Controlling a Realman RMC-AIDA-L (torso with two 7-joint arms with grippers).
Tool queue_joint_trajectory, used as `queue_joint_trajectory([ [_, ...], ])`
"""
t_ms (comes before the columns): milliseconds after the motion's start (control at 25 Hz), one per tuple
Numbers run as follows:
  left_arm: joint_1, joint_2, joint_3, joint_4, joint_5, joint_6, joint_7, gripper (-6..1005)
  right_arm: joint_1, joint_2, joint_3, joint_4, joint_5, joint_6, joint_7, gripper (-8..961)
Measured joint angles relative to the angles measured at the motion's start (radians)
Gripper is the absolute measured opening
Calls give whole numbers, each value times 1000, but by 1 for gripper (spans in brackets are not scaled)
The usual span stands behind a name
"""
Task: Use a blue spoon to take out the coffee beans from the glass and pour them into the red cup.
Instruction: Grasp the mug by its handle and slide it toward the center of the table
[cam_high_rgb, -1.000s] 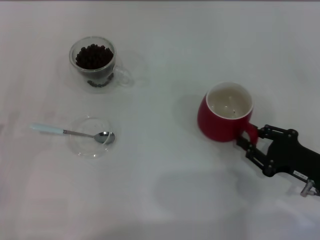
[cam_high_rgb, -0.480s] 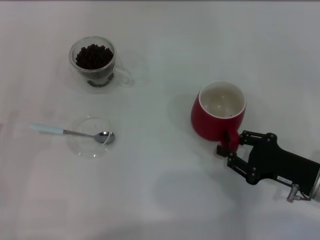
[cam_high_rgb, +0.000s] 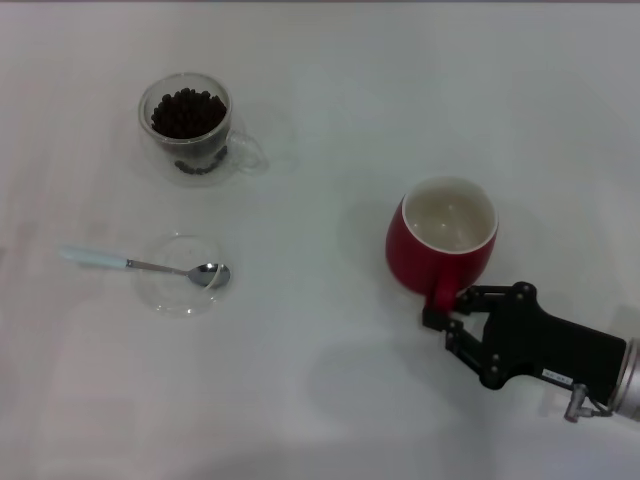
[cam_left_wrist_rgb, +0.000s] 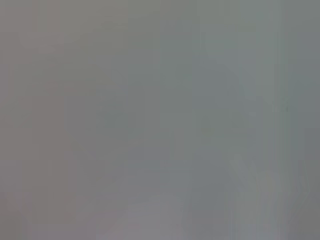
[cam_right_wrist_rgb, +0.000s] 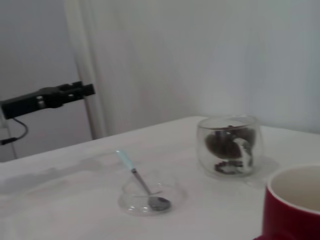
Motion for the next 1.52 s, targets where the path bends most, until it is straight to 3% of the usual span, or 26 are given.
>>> queue_joint_trajectory([
  [200, 0, 0, 0, -2, 0, 2, 0, 873, 0, 1, -46, -33, -4, 6, 1, 213],
  [440, 1, 0, 0, -5, 0, 7, 0, 873, 3, 1, -91, -71, -5, 7, 16, 194],
  [720, 1, 0, 0, -6, 0, 7, 0, 872, 7, 2, -134, -118, -11, 22, 33, 198],
  [1200, 0, 0, 0, -5, 0, 7, 1, 872, 15, 3, -233, -257, -14, 175, 41, 240],
  [1520, -1, 0, 0, -6, 1, 4, 1, 872, 19, -1, -225, -258, -7, 204, 48, 267],
])
